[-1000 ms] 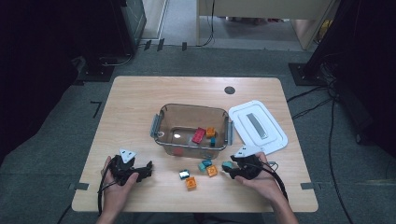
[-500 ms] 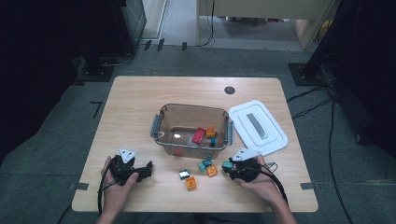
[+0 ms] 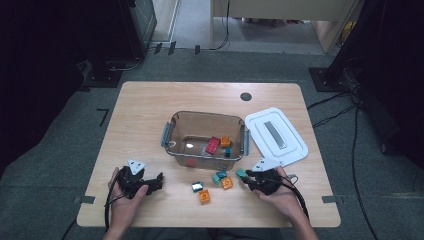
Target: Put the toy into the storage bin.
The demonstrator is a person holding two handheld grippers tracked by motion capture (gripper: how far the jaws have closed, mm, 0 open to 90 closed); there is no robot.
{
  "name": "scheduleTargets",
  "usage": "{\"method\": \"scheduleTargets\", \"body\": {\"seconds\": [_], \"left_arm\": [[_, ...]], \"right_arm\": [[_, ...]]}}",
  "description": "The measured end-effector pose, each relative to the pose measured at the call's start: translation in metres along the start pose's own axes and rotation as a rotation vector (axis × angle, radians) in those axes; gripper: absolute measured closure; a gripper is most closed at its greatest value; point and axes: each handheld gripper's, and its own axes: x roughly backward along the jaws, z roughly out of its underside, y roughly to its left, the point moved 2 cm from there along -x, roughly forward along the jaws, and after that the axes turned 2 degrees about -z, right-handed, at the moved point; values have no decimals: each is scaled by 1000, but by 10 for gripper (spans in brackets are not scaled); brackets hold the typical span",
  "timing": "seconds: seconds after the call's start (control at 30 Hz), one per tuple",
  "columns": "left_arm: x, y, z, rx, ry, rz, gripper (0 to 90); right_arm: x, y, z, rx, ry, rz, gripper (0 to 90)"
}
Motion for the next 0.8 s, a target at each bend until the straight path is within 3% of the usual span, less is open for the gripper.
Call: {"method": "scheduleTargets", "body": {"seconds": [0.3,0.63,0.8], "left_arm": [[0,0,0,0,0,0,13],[0,0,0,0,0,0,13],[0,0,0,0,0,0,13]], "right_arm": [[11,-8,-4,-43,-34,-18,674],[28,-20,-15,-92,-55,8,675],[41,-26,-26,-89,-63,25,674]]}}
